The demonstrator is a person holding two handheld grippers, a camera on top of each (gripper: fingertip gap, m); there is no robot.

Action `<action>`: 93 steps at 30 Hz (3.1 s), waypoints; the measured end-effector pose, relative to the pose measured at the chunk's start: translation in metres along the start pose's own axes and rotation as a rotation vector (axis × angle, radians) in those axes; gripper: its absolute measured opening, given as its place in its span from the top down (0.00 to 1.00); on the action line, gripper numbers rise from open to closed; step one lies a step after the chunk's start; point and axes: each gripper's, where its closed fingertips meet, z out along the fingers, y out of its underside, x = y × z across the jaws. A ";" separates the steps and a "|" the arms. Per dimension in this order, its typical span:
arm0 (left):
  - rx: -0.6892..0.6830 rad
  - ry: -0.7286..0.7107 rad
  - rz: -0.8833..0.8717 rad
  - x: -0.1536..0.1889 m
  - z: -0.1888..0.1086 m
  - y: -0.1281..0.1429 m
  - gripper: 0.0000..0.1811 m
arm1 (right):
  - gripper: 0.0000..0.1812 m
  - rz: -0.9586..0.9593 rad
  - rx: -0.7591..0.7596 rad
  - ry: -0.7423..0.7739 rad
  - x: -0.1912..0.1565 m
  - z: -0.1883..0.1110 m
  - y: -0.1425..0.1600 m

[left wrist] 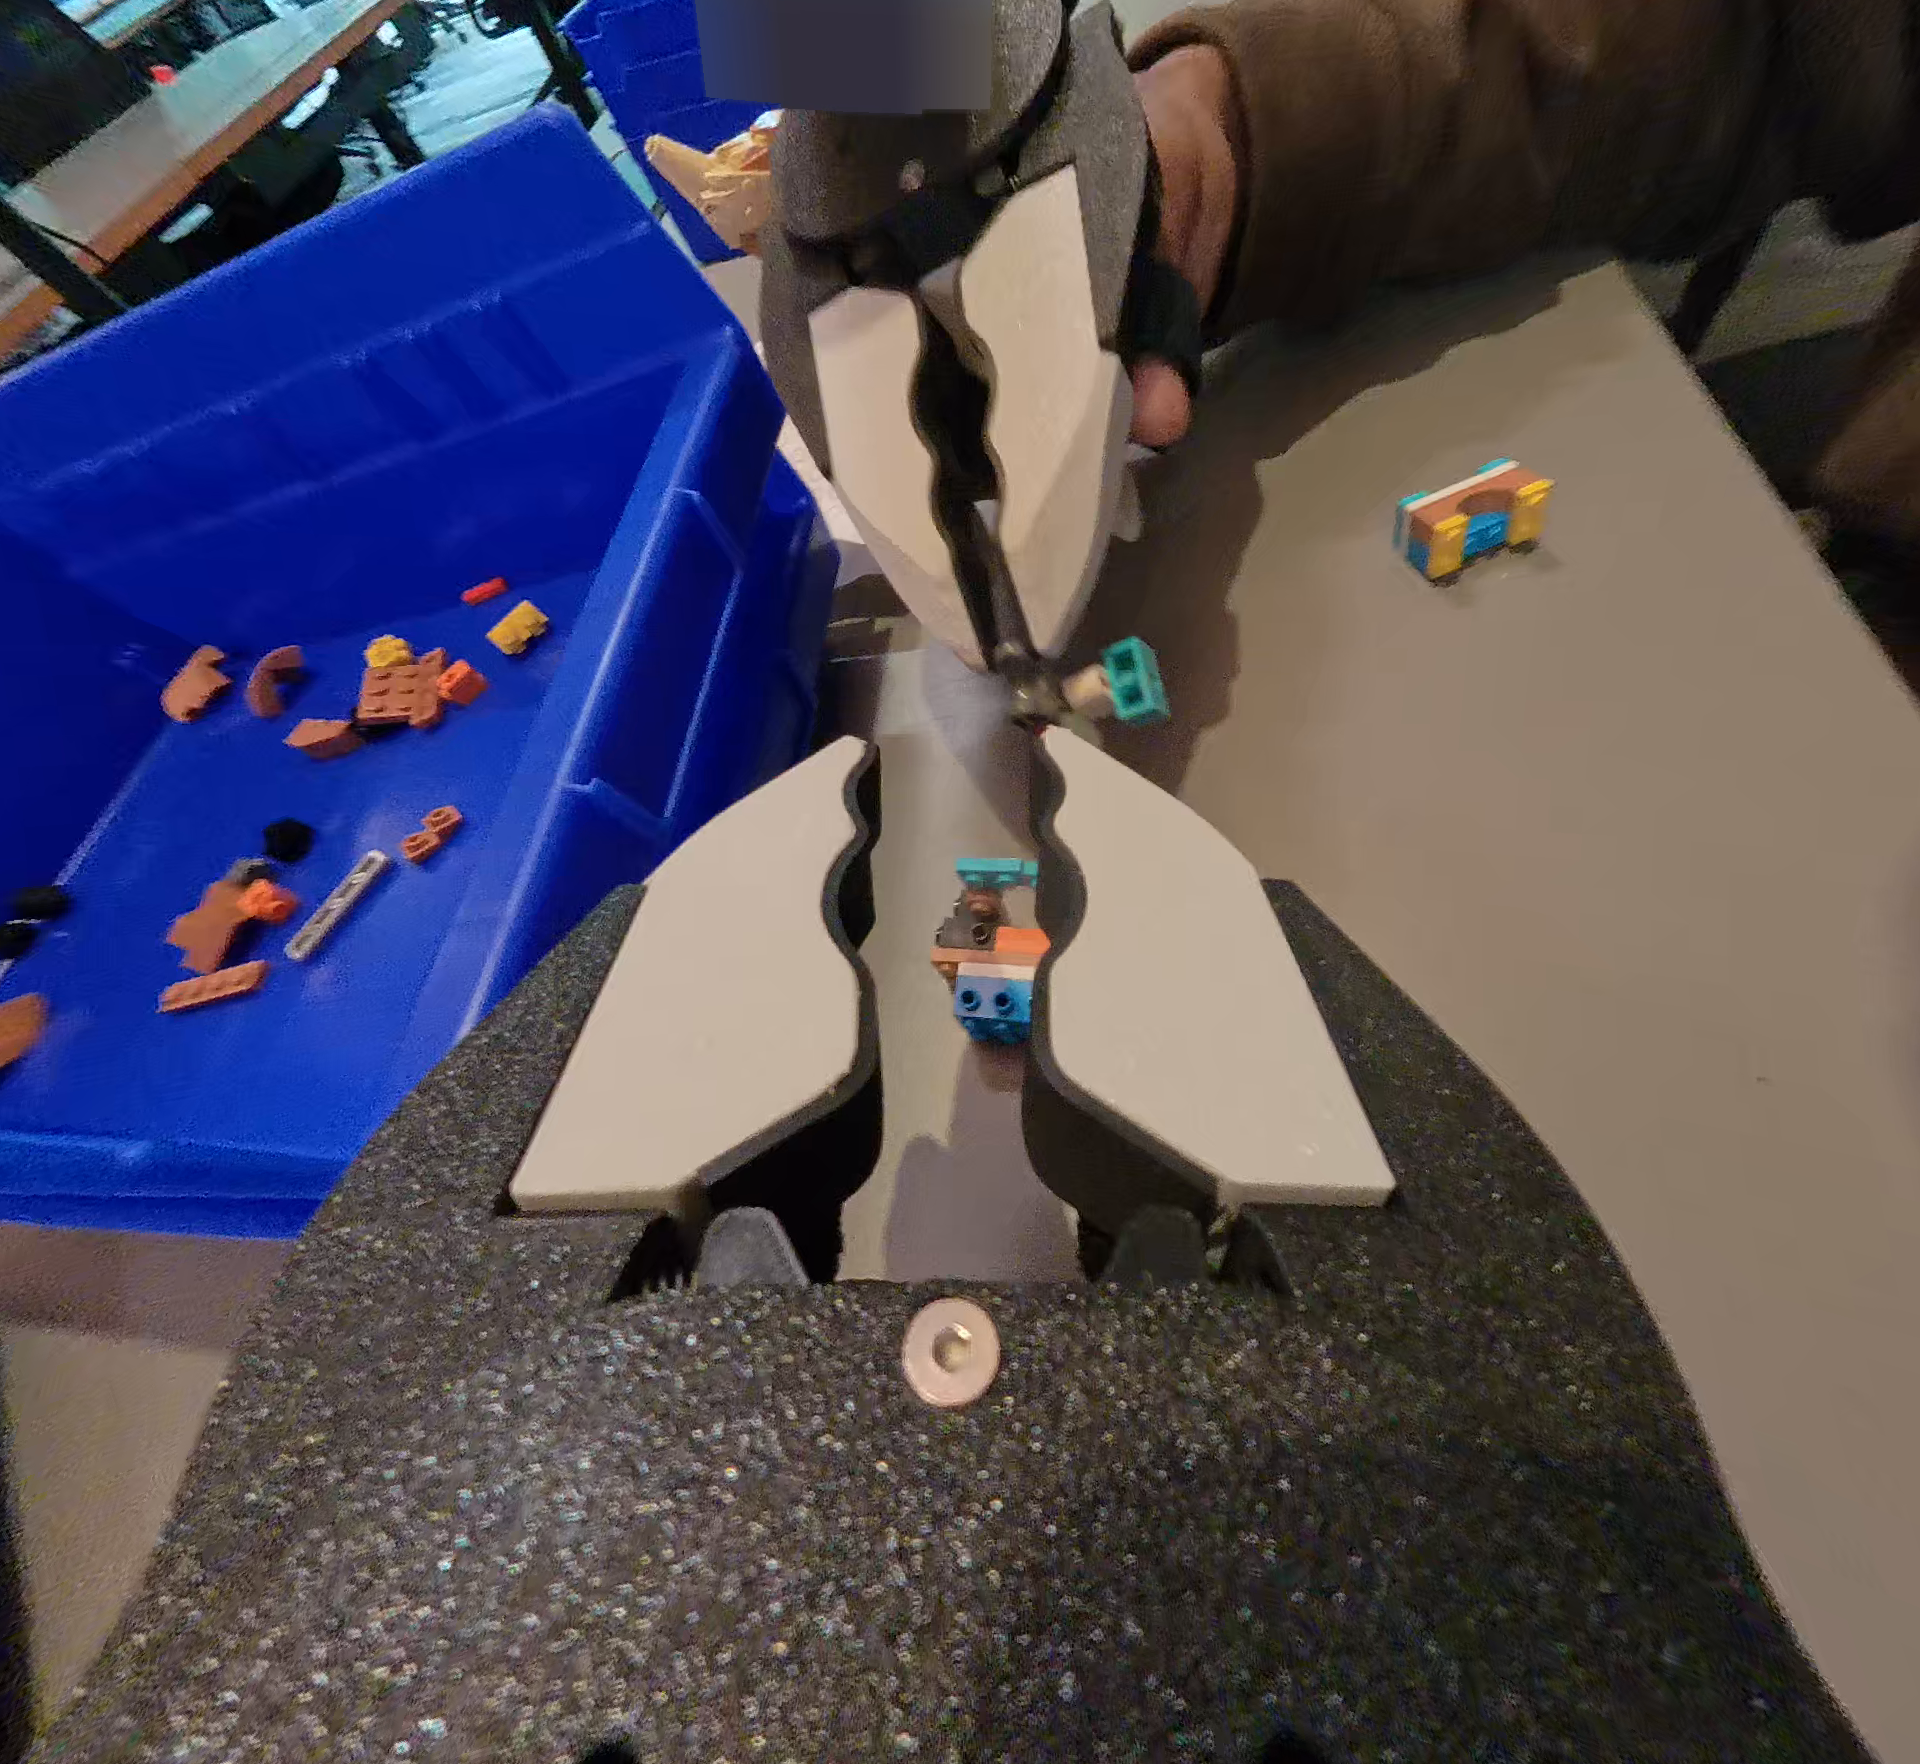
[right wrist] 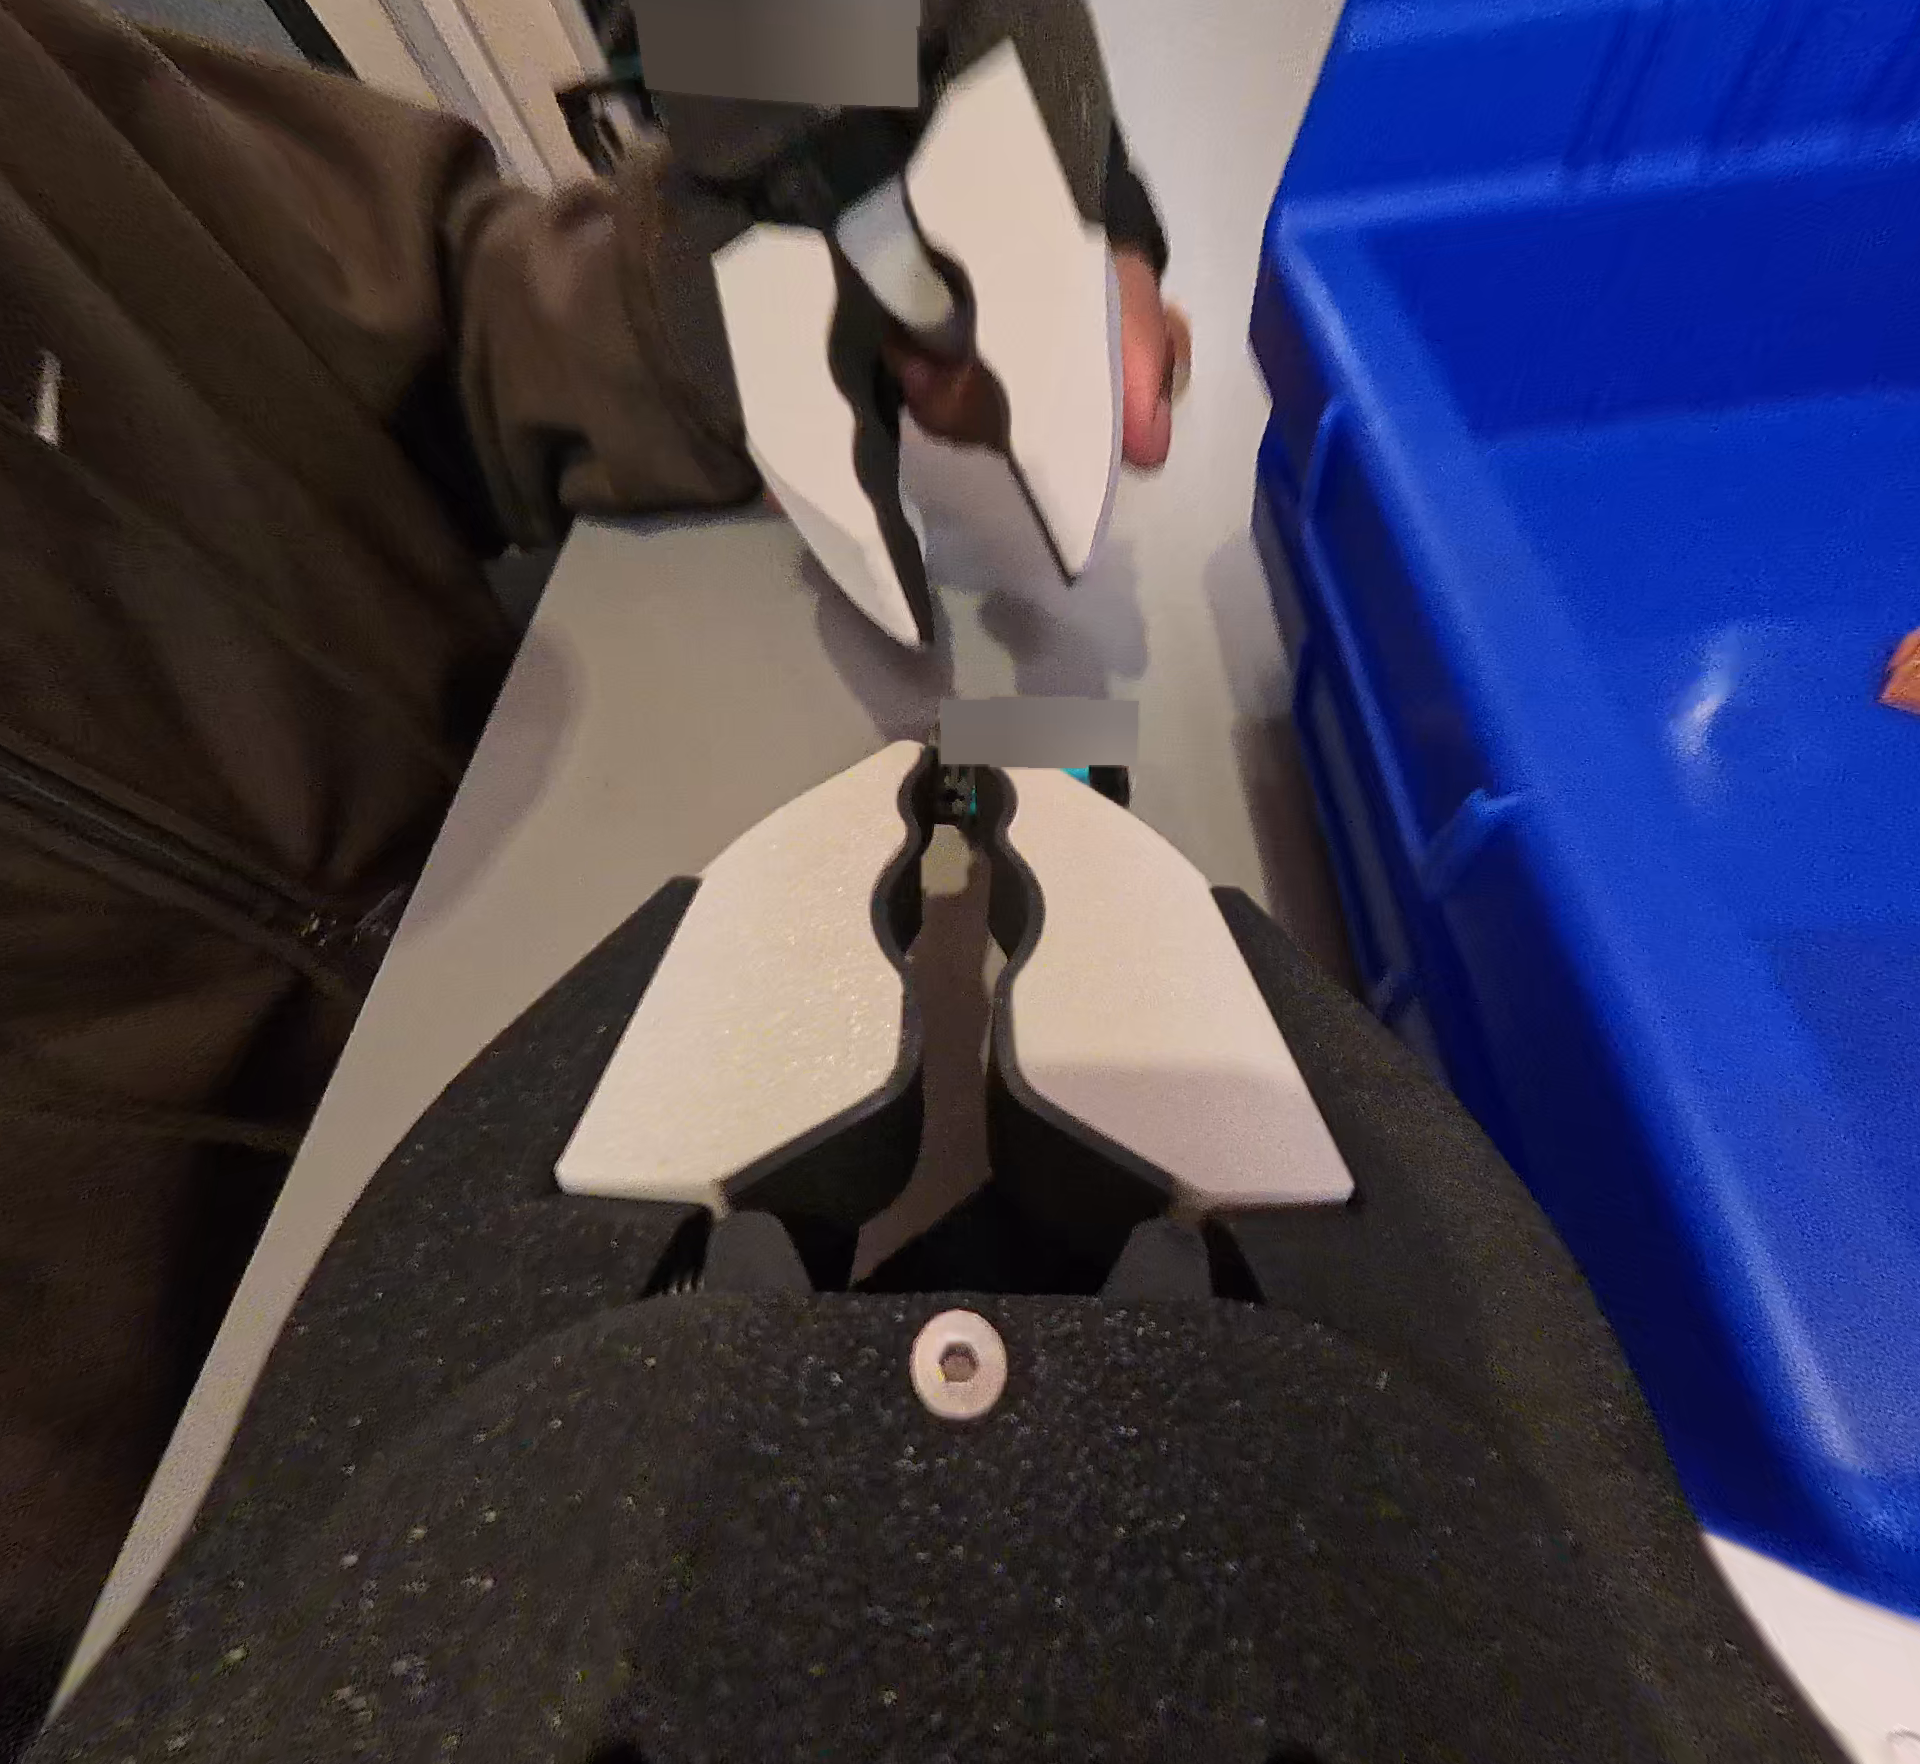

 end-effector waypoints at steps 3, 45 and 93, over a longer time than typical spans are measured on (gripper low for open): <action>0.050 0.047 -0.041 0.005 0.001 -0.005 0.85 | 0.96 -0.062 0.127 0.007 -0.004 -0.010 -0.021; 0.085 0.021 0.163 0.020 0.004 -0.023 0.98 | 0.96 -0.394 0.121 0.089 -0.022 0.001 -0.025; -0.090 -0.723 -0.035 -0.117 -0.045 -0.026 0.84 | 0.96 -0.451 0.123 0.418 0.004 -0.022 -0.036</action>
